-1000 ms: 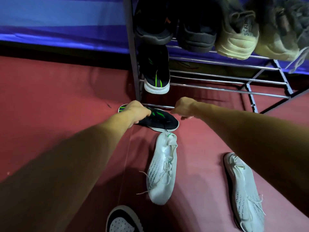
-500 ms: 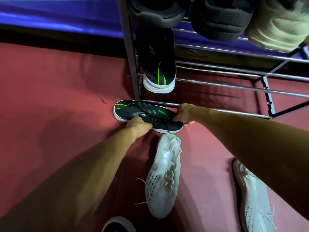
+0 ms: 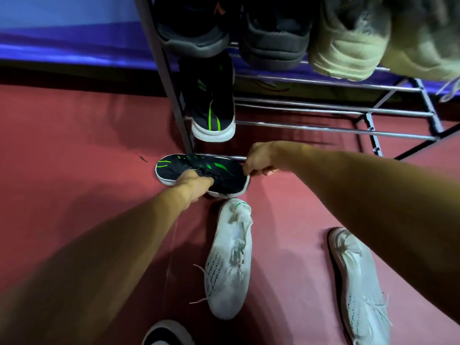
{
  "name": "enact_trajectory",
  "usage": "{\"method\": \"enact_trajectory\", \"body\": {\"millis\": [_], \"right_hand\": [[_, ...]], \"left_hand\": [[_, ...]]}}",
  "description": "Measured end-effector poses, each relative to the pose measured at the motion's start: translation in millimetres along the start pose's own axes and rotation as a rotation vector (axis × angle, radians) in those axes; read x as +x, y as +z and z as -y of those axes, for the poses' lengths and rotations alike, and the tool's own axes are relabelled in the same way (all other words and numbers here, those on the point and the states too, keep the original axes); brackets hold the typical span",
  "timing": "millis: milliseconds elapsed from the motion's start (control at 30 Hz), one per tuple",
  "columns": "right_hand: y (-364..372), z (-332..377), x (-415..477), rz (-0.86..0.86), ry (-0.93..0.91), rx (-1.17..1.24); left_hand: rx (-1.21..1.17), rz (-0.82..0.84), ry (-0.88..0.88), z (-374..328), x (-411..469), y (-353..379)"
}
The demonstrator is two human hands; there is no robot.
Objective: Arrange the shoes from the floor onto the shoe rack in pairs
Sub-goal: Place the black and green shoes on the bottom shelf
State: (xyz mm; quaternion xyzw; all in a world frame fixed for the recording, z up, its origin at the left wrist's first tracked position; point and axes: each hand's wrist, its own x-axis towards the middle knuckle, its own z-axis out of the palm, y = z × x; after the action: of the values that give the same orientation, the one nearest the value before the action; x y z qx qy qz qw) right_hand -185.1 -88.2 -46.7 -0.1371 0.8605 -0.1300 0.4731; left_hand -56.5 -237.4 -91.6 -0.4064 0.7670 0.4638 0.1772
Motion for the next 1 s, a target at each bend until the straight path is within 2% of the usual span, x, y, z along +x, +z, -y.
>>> {"method": "enact_trajectory", "body": {"millis": [100,200,400,500,767,900,1000], "right_hand": [[-7.8,6.7,-26.7,0.164,-0.022,0.172],[-9.5,12.4,-52.3,0.205,-0.012,0.254],[-14.0,3.4,-106.1,0.344,0.075,0.502],[-17.9,-12.5,-128.1,0.395,0.081,0.578],[-31.2,-33.6,-163.5,0.379,0.043,0.675],[-45.6,-44.3,-181.6,0.42,0.036,0.604],[-53.6,-56.0,-186.9,0.33,0.12,0.552]], "left_hand": [[0.0,0.056,-0.032,-3.8,-11.8,-23.0],[0.004,0.119,-0.049,-14.0,-31.3,-39.5],[-0.01,0.178,0.06,-45.6,-89.8,-31.7],[-0.076,0.272,0.01,-55.2,-111.2,-15.4],[-0.191,0.386,-0.162,-65.5,-137.3,9.3],[-0.163,0.48,-0.119,-76.6,-141.7,10.0],[-0.104,0.539,-0.107,-82.3,-147.8,5.6]]}}
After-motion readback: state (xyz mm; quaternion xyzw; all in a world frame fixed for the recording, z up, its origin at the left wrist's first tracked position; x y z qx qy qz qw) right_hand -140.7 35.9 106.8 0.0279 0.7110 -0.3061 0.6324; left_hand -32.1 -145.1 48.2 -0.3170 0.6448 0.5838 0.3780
